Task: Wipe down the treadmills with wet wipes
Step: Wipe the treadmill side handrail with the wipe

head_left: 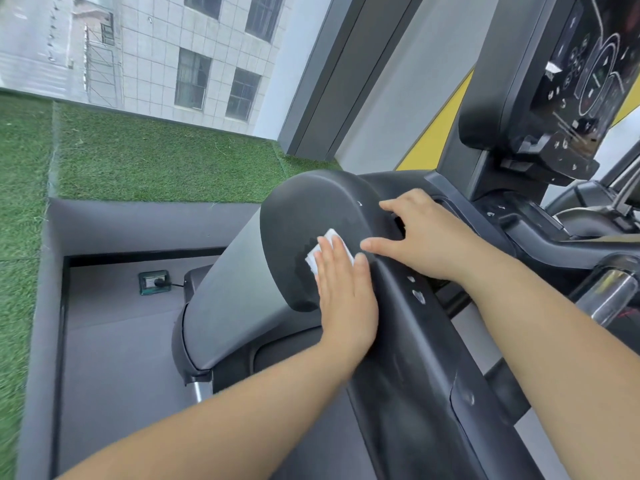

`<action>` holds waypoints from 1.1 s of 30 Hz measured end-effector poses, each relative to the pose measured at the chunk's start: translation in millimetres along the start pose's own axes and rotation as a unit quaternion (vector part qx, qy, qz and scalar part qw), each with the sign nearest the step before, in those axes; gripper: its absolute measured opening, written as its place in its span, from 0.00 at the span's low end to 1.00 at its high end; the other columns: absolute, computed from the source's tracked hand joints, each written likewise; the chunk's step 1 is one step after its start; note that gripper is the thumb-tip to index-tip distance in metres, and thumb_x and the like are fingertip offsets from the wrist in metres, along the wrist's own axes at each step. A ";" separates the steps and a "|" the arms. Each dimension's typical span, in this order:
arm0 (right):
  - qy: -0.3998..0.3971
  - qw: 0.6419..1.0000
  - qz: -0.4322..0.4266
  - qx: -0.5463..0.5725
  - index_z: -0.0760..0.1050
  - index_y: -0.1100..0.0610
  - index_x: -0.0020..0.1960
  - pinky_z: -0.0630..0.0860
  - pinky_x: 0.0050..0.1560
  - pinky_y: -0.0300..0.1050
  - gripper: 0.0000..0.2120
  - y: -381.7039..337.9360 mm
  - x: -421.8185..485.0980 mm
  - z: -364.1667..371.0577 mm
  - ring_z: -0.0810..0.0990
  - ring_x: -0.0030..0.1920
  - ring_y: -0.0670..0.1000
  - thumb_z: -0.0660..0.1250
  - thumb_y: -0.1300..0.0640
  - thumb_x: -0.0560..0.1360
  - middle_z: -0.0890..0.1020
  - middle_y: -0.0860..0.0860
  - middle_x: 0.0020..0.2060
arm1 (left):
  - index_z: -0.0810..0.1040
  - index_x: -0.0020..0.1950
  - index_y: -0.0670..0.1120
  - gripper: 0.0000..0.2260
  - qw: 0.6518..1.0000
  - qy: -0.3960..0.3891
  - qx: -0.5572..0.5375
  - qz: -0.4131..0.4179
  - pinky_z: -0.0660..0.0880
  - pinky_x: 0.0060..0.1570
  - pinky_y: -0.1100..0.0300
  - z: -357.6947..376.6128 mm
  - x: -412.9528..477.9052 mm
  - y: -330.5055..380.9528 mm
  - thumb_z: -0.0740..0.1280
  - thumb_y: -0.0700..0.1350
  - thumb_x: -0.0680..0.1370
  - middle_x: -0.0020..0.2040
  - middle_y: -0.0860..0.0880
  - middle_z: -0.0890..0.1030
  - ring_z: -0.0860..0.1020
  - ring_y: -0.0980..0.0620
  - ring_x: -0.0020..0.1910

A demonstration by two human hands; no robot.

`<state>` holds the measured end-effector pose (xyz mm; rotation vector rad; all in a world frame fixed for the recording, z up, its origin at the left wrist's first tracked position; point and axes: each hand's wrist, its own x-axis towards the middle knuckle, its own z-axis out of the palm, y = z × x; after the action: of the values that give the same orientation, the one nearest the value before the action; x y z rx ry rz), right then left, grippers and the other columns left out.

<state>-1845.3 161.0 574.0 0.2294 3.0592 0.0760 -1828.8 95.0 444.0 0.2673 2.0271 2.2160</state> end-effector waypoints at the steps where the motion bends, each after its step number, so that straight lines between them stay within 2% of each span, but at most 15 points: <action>1: -0.005 1.000 -0.001 -0.001 0.59 0.51 0.75 0.66 0.63 0.46 0.39 -0.3 2.3 1.7 0.64 0.70 0.50 0.67 0.37 0.71 0.62 0.49 0.70 | 0.40 0.77 0.47 0.24 1.000 0.010 0.001 -0.006 0.36 0.72 0.64 0.1 3.7 -1.3 0.44 0.50 0.84 0.71 0.62 0.40 0.35 0.64 0.70; 4: -0.014 1.000 0.005 0.015 0.59 0.52 0.75 0.67 0.59 0.43 0.41 1.0 4.8 5.4 0.67 0.67 0.48 0.69 0.37 0.69 0.62 0.48 0.69 | 0.41 0.77 0.48 0.26 0.999 0.023 0.017 0.018 0.37 0.70 0.70 2.6 -21.9 -10.4 0.43 0.56 0.82 0.76 0.58 0.39 0.36 0.61 0.75; 6: -0.016 1.000 0.007 0.015 0.60 0.52 0.75 0.67 0.55 0.42 0.41 0.6 4.5 6.0 0.68 0.65 0.47 0.69 0.37 0.69 0.63 0.47 0.68 | 0.34 0.73 0.55 0.23 0.999 -0.023 -0.033 0.001 0.34 0.67 0.73 0.8 -44.9 -8.0 0.45 0.51 0.84 0.71 0.68 0.33 0.30 0.68 0.70; 8: -0.020 1.000 0.005 -0.009 0.59 0.53 0.75 0.66 0.55 0.42 0.41 -0.4 4.8 5.3 0.68 0.66 0.48 0.68 0.36 0.70 0.63 0.47 0.69 | 0.34 0.71 0.57 0.22 0.998 -0.030 -0.053 -0.013 0.34 0.68 0.71 -0.6 -37.9 -9.6 0.45 0.47 0.84 0.67 0.70 0.32 0.29 0.70 0.67; 11: -0.027 0.999 0.002 -0.035 0.61 0.53 0.75 0.65 0.53 0.41 0.39 -2.8 5.2 3.7 0.68 0.66 0.49 0.67 0.36 0.71 0.63 0.48 0.69 | 0.42 0.77 0.45 0.23 0.997 0.029 -0.033 -0.067 0.38 0.72 0.65 -2.7 -1.0 -11.8 0.45 0.43 0.83 0.76 0.55 0.37 0.35 0.60 0.74; 12: -0.028 0.999 0.002 -0.038 0.62 0.53 0.74 0.66 0.52 0.42 0.38 -3.4 5.3 3.2 0.69 0.66 0.49 0.67 0.37 0.71 0.63 0.48 0.68 | 0.43 0.77 0.44 0.23 0.996 0.036 -0.039 -0.077 0.38 0.71 0.65 -2.7 6.8 -13.2 0.44 0.44 0.83 0.75 0.55 0.37 0.36 0.60 0.74; 15: -0.033 0.998 0.001 -0.049 0.63 0.54 0.73 0.68 0.54 0.43 0.37 -4.9 6.1 2.0 0.69 0.65 0.50 0.67 0.37 0.71 0.63 0.49 0.68 | 0.38 0.76 0.53 0.23 0.991 -0.006 -0.101 -0.092 0.37 0.72 0.64 -4.3 -5.0 -9.2 0.44 0.48 0.84 0.68 0.67 0.36 0.34 0.70 0.67; 18: -0.036 0.998 0.001 -0.053 0.60 0.53 0.75 0.68 0.53 0.43 0.38 -5.6 5.7 2.5 0.69 0.65 0.49 0.66 0.37 0.72 0.63 0.48 0.69 | 0.37 0.75 0.60 0.23 0.984 -0.007 -0.144 -0.100 0.38 0.67 0.69 -5.3 -30.9 -8.8 0.45 0.52 0.84 0.68 0.72 0.36 0.34 0.72 0.68; 20: -0.034 0.998 0.003 -0.053 0.59 0.53 0.75 0.69 0.53 0.43 0.39 -6.1 5.4 3.0 0.69 0.65 0.49 0.66 0.36 0.72 0.62 0.48 0.69 | 0.38 0.76 0.56 0.22 0.984 -0.005 -0.140 -0.112 0.38 0.68 0.67 -6.8 -21.1 -13.6 0.43 0.53 0.84 0.70 0.69 0.36 0.34 0.68 0.70; 22: -0.032 0.998 0.005 -0.055 0.57 0.53 0.76 0.70 0.55 0.44 0.39 -6.2 5.4 3.4 0.68 0.66 0.49 0.65 0.36 0.72 0.62 0.48 0.69 | 0.44 0.78 0.48 0.25 0.985 0.025 -0.106 -0.135 0.39 0.74 0.59 -9.6 4.1 -15.1 0.39 0.53 0.82 0.77 0.56 0.38 0.37 0.59 0.75; 23: -0.032 0.998 0.006 -0.056 0.57 0.53 0.76 0.70 0.56 0.44 0.40 -6.3 5.5 3.3 0.68 0.66 0.49 0.65 0.36 0.72 0.62 0.47 0.69 | 0.46 0.78 0.47 0.25 0.980 0.051 -0.109 -0.156 0.41 0.75 0.54 -11.5 17.4 -13.8 0.39 0.52 0.81 0.78 0.53 0.40 0.39 0.56 0.76; 26: -0.038 0.998 0.005 -0.055 0.56 0.53 0.76 0.70 0.57 0.44 0.40 -6.5 5.5 2.4 0.67 0.67 0.48 0.65 0.36 0.72 0.62 0.47 0.69 | 0.43 0.78 0.54 0.23 0.955 0.067 -0.179 -0.226 0.42 0.74 0.53 -13.2 30.2 -9.5 0.44 0.50 0.83 0.77 0.60 0.41 0.38 0.63 0.74; 29: -0.043 0.998 0.006 -0.055 0.56 0.52 0.76 0.70 0.57 0.43 0.40 -6.2 5.6 1.0 0.68 0.66 0.47 0.65 0.35 0.72 0.62 0.47 0.69 | 0.40 0.77 0.58 0.23 0.952 0.040 -0.207 -0.220 0.39 0.73 0.58 -12.0 9.2 -6.1 0.44 0.52 0.83 0.75 0.65 0.41 0.37 0.65 0.73; 31: -0.042 0.998 0.008 -0.052 0.57 0.52 0.76 0.70 0.58 0.44 0.40 -6.5 5.6 0.4 0.68 0.66 0.47 0.65 0.35 0.72 0.62 0.46 0.68 | 0.40 0.77 0.58 0.23 0.953 0.044 -0.204 -0.221 0.40 0.73 0.56 -12.0 12.9 -10.7 0.45 0.53 0.83 0.76 0.64 0.40 0.38 0.65 0.73; 33: -0.042 0.998 0.012 -0.047 0.57 0.51 0.76 0.71 0.58 0.45 0.40 -6.9 5.0 1.0 0.68 0.65 0.47 0.65 0.35 0.71 0.62 0.46 0.68 | 0.41 0.78 0.54 0.24 0.957 0.075 -0.161 -0.230 0.40 0.73 0.55 -15.1 38.0 -10.9 0.46 0.52 0.83 0.77 0.59 0.40 0.38 0.61 0.75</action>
<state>-1851.2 155.0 572.3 0.2568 2.9596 0.2051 -1869.5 89.3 433.6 -0.3788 1.5407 2.2512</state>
